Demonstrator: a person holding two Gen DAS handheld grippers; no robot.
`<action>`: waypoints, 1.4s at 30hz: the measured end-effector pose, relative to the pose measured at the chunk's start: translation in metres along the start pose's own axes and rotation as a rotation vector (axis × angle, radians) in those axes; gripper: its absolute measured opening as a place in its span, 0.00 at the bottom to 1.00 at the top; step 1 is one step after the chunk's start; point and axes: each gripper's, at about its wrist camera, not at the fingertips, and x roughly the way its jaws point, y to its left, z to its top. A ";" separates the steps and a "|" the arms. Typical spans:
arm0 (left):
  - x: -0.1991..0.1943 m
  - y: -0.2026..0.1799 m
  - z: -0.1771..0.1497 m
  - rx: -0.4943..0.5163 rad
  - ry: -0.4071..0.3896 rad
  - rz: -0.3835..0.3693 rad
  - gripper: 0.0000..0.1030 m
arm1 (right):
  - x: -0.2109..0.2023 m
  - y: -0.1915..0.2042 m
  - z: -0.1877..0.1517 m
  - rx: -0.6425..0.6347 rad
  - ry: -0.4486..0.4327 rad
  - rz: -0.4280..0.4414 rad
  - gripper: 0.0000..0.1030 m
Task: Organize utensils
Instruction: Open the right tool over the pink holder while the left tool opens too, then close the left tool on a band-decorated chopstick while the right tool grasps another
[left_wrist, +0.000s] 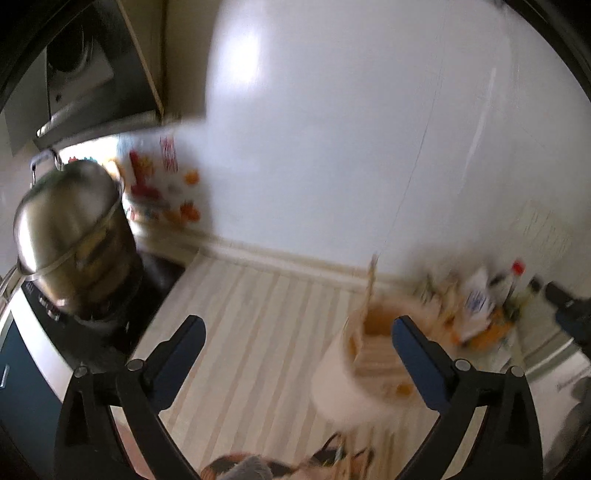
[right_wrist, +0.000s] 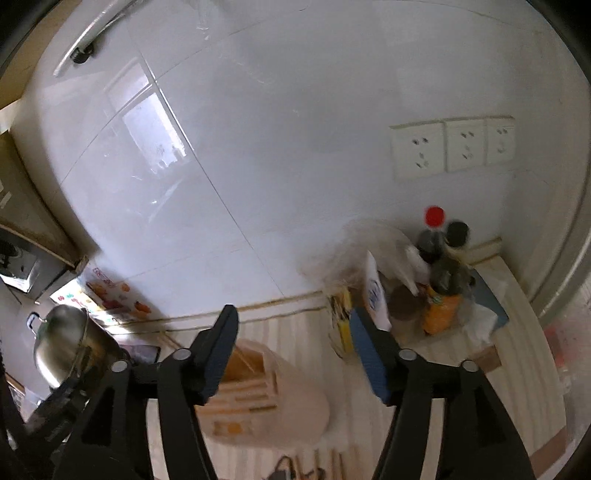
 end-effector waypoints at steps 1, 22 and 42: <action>0.008 0.002 -0.011 0.007 0.030 0.012 1.00 | -0.002 -0.004 -0.009 0.002 0.007 0.000 0.73; 0.143 -0.035 -0.212 0.159 0.665 -0.074 0.65 | 0.113 -0.102 -0.231 -0.015 0.640 -0.130 0.34; 0.166 -0.029 -0.237 0.206 0.691 0.017 0.04 | 0.124 -0.107 -0.266 -0.123 0.756 -0.191 0.11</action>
